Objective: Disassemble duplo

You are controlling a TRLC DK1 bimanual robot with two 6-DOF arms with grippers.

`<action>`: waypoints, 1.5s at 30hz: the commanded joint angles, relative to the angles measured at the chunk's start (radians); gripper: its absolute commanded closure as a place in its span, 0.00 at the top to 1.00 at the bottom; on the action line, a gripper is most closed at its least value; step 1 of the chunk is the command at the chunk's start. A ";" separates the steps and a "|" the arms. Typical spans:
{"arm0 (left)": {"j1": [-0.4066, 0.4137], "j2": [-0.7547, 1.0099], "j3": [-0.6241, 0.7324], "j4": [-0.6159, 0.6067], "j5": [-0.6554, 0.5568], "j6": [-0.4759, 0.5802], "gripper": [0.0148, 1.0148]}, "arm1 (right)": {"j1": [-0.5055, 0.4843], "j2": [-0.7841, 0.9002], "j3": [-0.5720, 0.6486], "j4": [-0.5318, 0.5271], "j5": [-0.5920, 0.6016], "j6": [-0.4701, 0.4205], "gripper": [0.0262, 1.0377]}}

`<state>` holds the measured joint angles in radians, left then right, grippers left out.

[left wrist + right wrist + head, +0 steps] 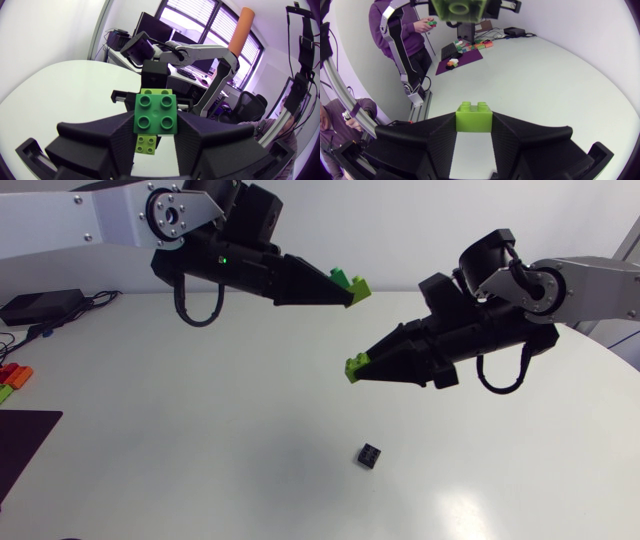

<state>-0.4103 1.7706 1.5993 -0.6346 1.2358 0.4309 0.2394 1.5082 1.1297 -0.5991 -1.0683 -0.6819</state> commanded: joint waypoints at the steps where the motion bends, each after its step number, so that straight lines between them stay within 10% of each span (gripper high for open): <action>1: 0.007 -0.020 0.014 0.000 0.022 -0.011 0.20 | 0.014 -0.009 -0.044 0.027 0.059 -0.034 0.25; 12: -0.025 -0.123 -0.260 0.000 -0.288 0.243 0.20 | 0.084 0.195 -0.127 0.340 0.570 0.022 0.26; 21: -0.048 -0.126 -0.300 0.000 -0.325 0.282 0.20 | 0.136 0.293 -0.157 0.409 0.706 0.010 0.28; 27: -0.067 -0.125 -0.294 0.000 -0.348 0.292 0.20 | 0.123 0.270 -0.168 0.374 0.700 0.007 0.95; 45: -0.081 -0.117 -0.266 -0.155 -0.354 0.420 0.20 | -0.052 -0.037 -0.028 -0.151 0.097 -0.159 0.96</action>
<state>-0.4774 1.6623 1.3186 -0.7712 0.8818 0.8169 0.1757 1.4719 1.0851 -0.7120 -0.9493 -0.7914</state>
